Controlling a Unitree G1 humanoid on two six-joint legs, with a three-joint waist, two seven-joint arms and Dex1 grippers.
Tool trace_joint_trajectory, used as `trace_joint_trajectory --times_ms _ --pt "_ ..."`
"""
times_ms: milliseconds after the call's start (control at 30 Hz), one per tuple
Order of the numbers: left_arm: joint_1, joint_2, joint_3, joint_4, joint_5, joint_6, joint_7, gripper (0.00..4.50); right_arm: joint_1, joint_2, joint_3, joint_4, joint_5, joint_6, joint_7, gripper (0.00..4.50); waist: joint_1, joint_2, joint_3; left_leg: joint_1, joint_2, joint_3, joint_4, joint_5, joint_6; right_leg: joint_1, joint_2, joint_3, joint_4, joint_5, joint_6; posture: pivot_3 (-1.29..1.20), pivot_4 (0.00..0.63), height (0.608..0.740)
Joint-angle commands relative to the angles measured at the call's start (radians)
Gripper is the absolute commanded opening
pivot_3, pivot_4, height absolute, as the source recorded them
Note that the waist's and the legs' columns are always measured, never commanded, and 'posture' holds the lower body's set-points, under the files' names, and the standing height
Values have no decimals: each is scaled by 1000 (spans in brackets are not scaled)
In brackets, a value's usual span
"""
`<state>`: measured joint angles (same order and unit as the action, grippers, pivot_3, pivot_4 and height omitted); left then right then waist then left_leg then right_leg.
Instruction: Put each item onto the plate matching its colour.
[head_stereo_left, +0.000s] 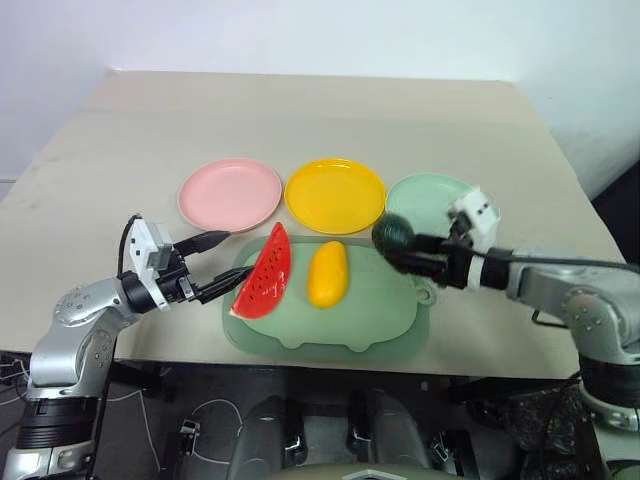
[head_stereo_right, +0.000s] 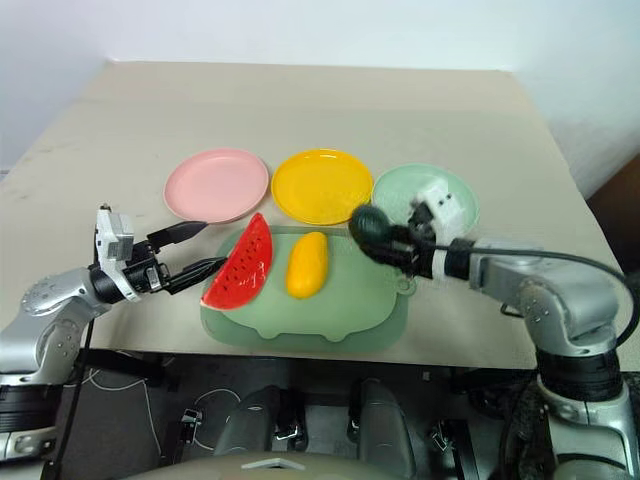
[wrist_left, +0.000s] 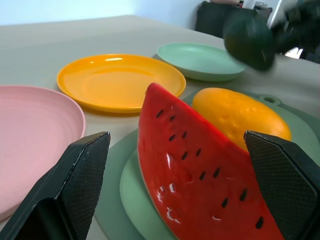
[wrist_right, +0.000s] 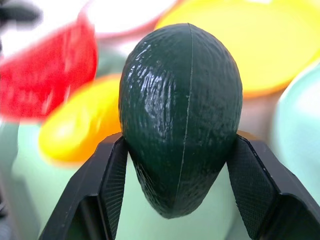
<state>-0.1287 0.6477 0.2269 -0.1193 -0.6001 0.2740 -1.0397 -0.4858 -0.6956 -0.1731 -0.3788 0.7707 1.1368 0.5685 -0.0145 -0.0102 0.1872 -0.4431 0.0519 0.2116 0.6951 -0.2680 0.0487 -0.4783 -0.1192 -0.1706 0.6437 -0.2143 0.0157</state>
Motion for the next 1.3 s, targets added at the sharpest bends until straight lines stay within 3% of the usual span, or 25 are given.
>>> trace_joint_trajectory --times_ms 33,333,533,567,600,733,1033,1200,1300 --pt "10 14 41 -43 -16 -8 7 4500 -70 -6 -19 97 -35 -53 -3 2631 1 0 0 0 0 0 0 0 0 0 0 0 0 0 0 0 150 696" --pt "55 21 72 -74 -18 -12 22 4500 -248 -27 142 578 -344 -257 -6 2631 -3 0 0 -1 0 1 1 0 0 -2 -1 0 2 0 1 0 150 696" --pt "78 16 80 -97 -19 -11 34 4500 -316 -14 196 721 -446 -276 3 2631 -6 1 0 -1 0 2 1 0 0 -3 -1 1 4 1 3 0 150 696" --pt "80 16 82 -97 -19 -11 35 4500 -317 -15 197 718 -445 -265 19 2631 -6 1 0 -1 0 2 1 0 0 -3 -1 1 4 1 3 0 150 696" --pt "81 16 82 -97 -21 -11 37 4500 -315 -20 199 709 -442 -253 40 3363 -6 1 0 -1 0 2 1 0 0 -4 -1 1 4 1 3 0 150 696" --pt "81 18 84 -94 -22 -12 39 4500 -298 -36 191 657 -448 -237 70 4466 -4 1 1 -2 0 2 1 0 0 -4 -1 1 4 1 3 0 150 696" --pt "74 26 91 -93 -25 -1 34 4500 -190 -122 111 344 -387 -119 117 4466 -2 1 1 -2 0 2 1 0 0 -4 -1 1 4 0 1 0 150 696" --pt "58 27 84 -81 -24 1 30 4500 -165 -20 0 117 -244 110 51 4466 -4 1 1 -2 1 2 1 0 -1 -5 -1 1 4 0 1 0 150 696" --pt "45 25 73 -68 -21 -1 22 4500 -188 95 -35 26 -174 245 -6 4466 -4 1 1 -2 1 2 1 0 -1 -4 -1 1 4 0 1 0 150 696"
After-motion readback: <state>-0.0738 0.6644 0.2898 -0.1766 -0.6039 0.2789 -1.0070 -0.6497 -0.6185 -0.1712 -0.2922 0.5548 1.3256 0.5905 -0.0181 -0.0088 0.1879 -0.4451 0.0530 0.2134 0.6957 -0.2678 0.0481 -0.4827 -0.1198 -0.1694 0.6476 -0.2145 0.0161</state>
